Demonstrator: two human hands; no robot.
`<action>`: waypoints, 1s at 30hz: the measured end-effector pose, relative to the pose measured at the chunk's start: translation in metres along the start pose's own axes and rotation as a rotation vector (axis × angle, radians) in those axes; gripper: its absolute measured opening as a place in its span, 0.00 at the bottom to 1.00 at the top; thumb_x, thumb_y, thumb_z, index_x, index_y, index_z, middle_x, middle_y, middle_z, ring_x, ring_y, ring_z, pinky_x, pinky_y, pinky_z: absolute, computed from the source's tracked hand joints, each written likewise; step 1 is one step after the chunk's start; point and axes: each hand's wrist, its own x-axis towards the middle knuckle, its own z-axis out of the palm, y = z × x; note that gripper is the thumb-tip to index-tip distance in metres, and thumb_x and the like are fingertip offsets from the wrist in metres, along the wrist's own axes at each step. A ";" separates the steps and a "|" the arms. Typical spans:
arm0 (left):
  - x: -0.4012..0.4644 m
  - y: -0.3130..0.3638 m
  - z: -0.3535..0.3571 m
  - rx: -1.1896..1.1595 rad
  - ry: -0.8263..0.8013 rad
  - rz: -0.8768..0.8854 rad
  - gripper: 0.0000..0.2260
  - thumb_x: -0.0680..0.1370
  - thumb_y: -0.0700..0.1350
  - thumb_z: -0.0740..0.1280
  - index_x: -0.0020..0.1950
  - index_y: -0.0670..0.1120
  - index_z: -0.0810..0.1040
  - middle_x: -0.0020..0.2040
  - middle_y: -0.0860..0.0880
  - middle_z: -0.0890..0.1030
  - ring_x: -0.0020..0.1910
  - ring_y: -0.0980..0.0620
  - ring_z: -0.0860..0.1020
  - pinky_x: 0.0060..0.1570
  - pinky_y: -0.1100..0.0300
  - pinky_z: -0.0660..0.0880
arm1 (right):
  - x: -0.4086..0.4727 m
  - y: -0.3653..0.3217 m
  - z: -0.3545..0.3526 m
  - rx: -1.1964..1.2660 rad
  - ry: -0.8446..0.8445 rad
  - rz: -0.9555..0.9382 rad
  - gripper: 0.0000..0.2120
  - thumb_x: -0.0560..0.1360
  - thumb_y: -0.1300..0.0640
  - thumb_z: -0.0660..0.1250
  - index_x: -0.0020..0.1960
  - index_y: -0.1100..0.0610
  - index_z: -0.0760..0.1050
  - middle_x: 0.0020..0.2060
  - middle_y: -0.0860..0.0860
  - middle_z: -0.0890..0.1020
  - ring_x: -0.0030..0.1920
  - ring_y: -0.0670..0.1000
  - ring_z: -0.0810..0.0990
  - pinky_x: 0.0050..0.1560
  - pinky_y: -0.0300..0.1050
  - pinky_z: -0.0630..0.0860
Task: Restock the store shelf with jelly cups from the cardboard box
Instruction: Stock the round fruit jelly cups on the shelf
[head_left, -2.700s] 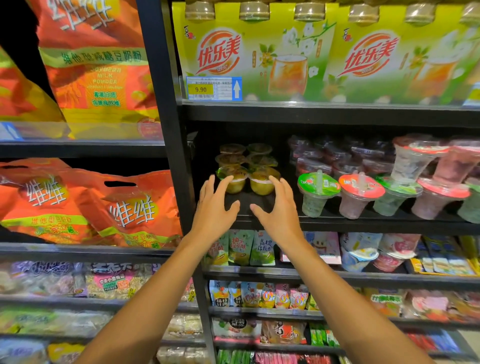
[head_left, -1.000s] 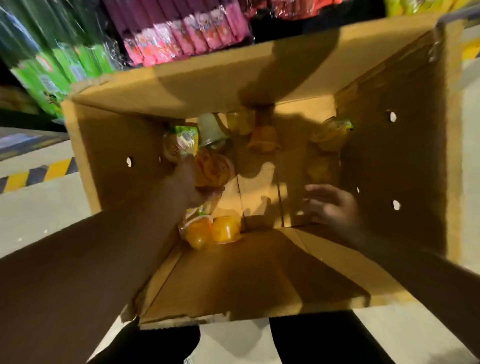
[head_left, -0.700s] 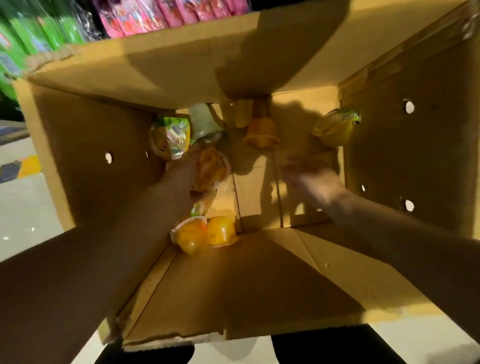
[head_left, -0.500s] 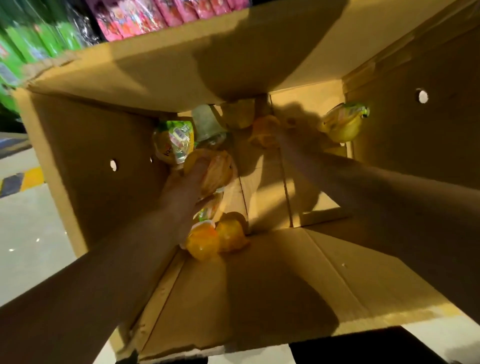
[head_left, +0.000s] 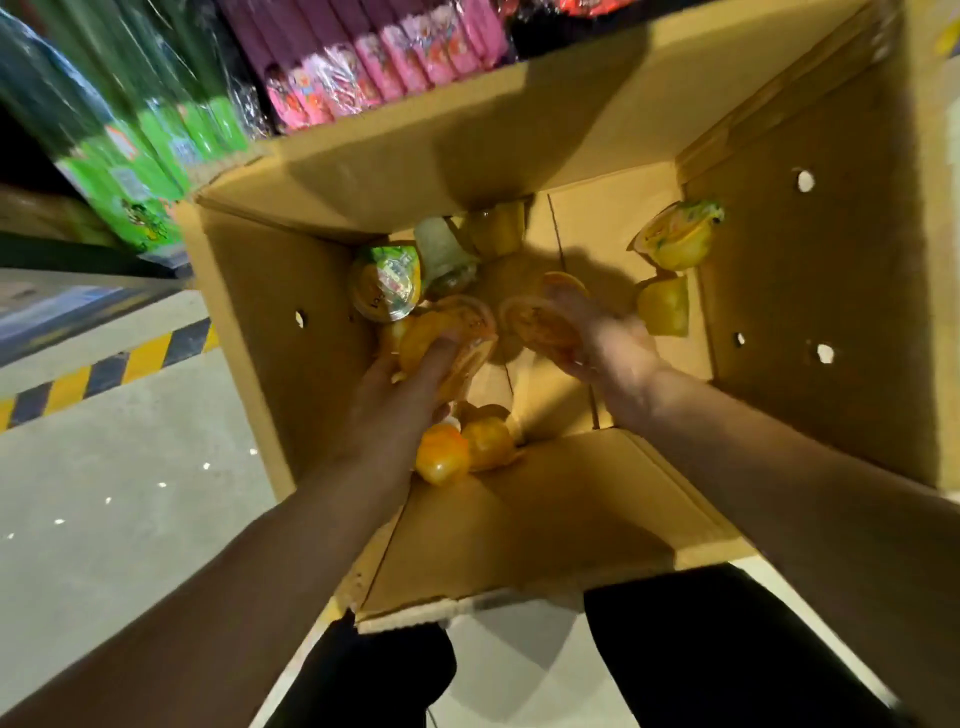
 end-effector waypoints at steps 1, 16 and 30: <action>-0.017 0.002 -0.003 0.012 -0.011 0.026 0.20 0.70 0.68 0.72 0.57 0.60 0.80 0.53 0.55 0.84 0.51 0.52 0.84 0.51 0.53 0.78 | -0.022 0.003 -0.007 0.041 -0.022 -0.002 0.44 0.63 0.31 0.76 0.70 0.55 0.72 0.58 0.53 0.82 0.58 0.54 0.82 0.66 0.56 0.76; -0.426 0.151 -0.091 -0.098 -0.163 0.380 0.32 0.66 0.60 0.78 0.67 0.48 0.79 0.56 0.54 0.85 0.59 0.52 0.82 0.57 0.55 0.78 | -0.487 -0.122 -0.067 0.298 -0.026 -0.385 0.29 0.68 0.39 0.78 0.61 0.57 0.82 0.53 0.56 0.87 0.55 0.57 0.85 0.62 0.60 0.78; -0.665 0.246 -0.230 -0.242 -0.193 0.868 0.22 0.72 0.48 0.74 0.65 0.51 0.76 0.58 0.51 0.84 0.57 0.55 0.83 0.53 0.65 0.79 | -0.775 -0.216 -0.021 0.231 -0.159 -0.855 0.14 0.78 0.49 0.70 0.57 0.57 0.84 0.52 0.53 0.87 0.56 0.52 0.85 0.62 0.52 0.78</action>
